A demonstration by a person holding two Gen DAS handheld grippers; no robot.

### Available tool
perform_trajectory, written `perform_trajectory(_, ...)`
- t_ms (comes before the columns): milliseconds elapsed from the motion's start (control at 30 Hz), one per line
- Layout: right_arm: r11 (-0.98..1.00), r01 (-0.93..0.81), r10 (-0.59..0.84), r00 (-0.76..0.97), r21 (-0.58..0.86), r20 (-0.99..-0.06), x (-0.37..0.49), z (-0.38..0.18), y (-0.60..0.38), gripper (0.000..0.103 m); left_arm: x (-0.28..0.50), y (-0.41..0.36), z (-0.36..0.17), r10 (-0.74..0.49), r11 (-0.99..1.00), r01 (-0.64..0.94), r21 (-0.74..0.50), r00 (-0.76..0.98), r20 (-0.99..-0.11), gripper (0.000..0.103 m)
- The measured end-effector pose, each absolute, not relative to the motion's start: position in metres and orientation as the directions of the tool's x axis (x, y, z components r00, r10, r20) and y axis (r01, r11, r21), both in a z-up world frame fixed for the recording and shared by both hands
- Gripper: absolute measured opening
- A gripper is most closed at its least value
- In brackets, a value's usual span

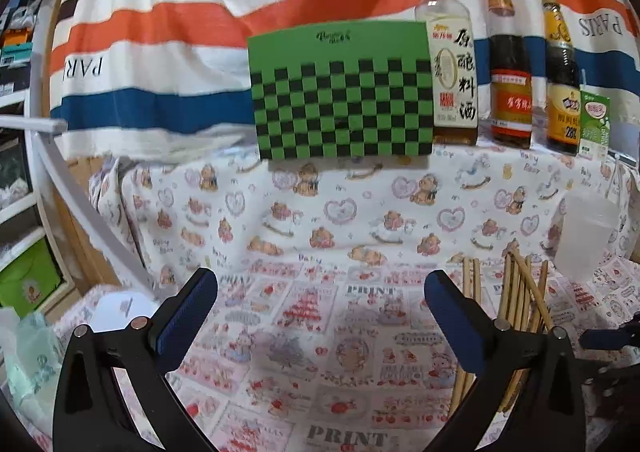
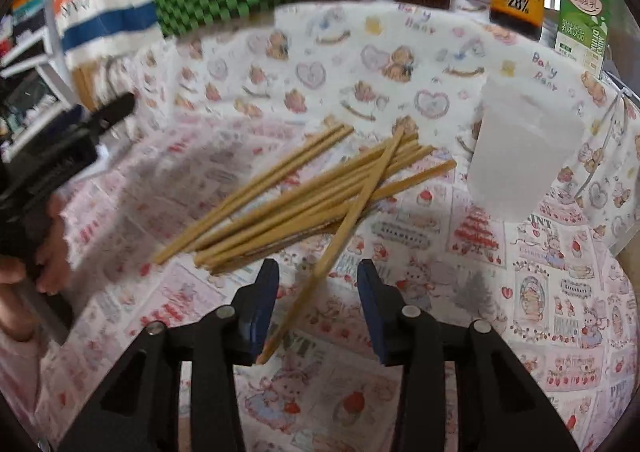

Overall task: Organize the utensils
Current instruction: 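Lower the right gripper and grasp a wooden chopstick while the left gripper lowers to the pile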

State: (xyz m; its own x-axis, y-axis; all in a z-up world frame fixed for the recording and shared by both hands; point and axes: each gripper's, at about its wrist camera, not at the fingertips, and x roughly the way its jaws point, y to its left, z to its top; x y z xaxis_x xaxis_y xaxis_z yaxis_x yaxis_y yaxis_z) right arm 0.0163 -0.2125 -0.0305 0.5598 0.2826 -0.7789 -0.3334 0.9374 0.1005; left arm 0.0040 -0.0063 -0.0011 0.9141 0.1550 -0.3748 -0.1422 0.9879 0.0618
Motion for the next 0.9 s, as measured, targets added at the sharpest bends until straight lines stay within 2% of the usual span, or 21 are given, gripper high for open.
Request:
perform_trajectory(133,0.934,-0.345,0.271,0.517,0.093,-0.812,0.019,-0.043,-0.208,0.037,0.004,-0.007,-0.003,0.089,0.996,-0.089,0.019,0.909,-0.407,0.103)
perform_trajectory(167,0.937,-0.339,0.267,0.538,0.085,-0.800,0.017,-0.040,-0.209,0.025,0.005,-0.008,-0.003,0.091,0.996,-0.089,0.024,0.908,-0.409,0.103)
perform_trajectory(267,0.936,-0.316,0.313,0.534,0.158,-0.785,0.016,-0.038,-0.218,0.009,0.006,-0.009,-0.004,0.065,0.998,-0.068,0.009,0.900,-0.432,0.103)
perform_trajectory(367,0.943,-0.283,0.309,0.550,0.175,-0.776,0.014,-0.037,-0.225,0.006,0.009,-0.013,-0.006,-0.037,0.999,0.024,-0.033,0.866,-0.498,0.103)
perform_trajectory(533,0.956,-0.256,0.284,0.680,0.145,-0.676,-0.003,-0.012,-0.241,0.005,0.016,-0.024,-0.014,-0.055,0.998,0.059,-0.012,0.819,-0.571,0.103)
perform_trajectory(567,0.958,-0.249,0.281,0.713,0.143,-0.642,-0.009,-0.005,-0.245,0.004,0.017,-0.024,-0.016,-0.065,0.998,0.062,-0.024,0.809,-0.584,0.097)
perform_trajectory(600,0.959,-0.244,0.282,0.732,0.148,-0.620,-0.011,-0.001,-0.247,0.004,0.018,-0.023,-0.017,-0.074,0.997,0.066,-0.036,0.800,-0.595,0.085)
perform_trajectory(700,0.962,-0.221,0.274,0.794,0.162,-0.543,-0.020,0.016,-0.255,0.004,0.021,-0.024,-0.022,-0.136,0.991,0.111,-0.079,0.762,-0.633,0.065)
perform_trajectory(800,0.973,-0.190,0.229,0.853,0.128,-0.469,-0.029,0.027,-0.261,0.001,0.022,-0.032,-0.026,-0.186,0.981,0.177,-0.082,0.725,-0.663,0.051)
perform_trajectory(833,0.975,-0.187,0.222,0.864,0.122,-0.452,-0.032,0.028,-0.262,0.001,0.022,-0.037,-0.028,-0.201,0.976,0.205,-0.075,0.711,-0.674,0.050)
perform_trajectory(900,0.976,-0.188,0.217,0.869,0.109,-0.444,-0.034,0.031,-0.262,0.001,0.021,-0.046,-0.031,-0.216,0.968,0.244,-0.059,0.685,-0.695,0.040)
